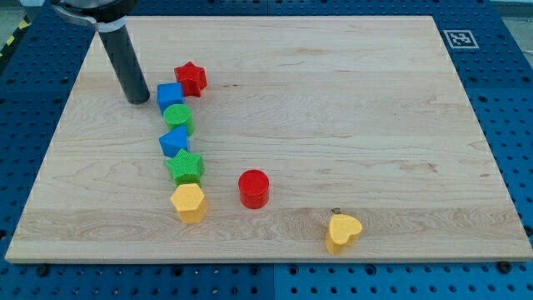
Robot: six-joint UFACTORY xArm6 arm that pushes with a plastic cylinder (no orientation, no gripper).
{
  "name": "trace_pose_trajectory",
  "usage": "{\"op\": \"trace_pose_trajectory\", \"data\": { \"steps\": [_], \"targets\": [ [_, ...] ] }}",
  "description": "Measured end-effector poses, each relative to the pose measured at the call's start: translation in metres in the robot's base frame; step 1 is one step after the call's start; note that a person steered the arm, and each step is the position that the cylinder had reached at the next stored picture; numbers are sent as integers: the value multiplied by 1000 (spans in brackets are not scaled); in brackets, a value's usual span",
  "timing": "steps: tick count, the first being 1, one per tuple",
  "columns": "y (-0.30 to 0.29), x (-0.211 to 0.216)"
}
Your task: Slightly move the red star above the blue cube
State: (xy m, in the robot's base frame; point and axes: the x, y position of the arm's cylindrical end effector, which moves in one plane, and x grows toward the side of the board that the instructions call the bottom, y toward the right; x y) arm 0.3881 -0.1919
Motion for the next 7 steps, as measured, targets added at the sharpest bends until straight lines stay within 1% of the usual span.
{"op": "trace_pose_trajectory", "data": {
  "steps": [2,3,4,5,6,7],
  "targets": [
    [28,1],
    [31,1],
    [-20,-5],
    [-41,-56],
    [-3,-109],
    [62,-124]
  ]
}}
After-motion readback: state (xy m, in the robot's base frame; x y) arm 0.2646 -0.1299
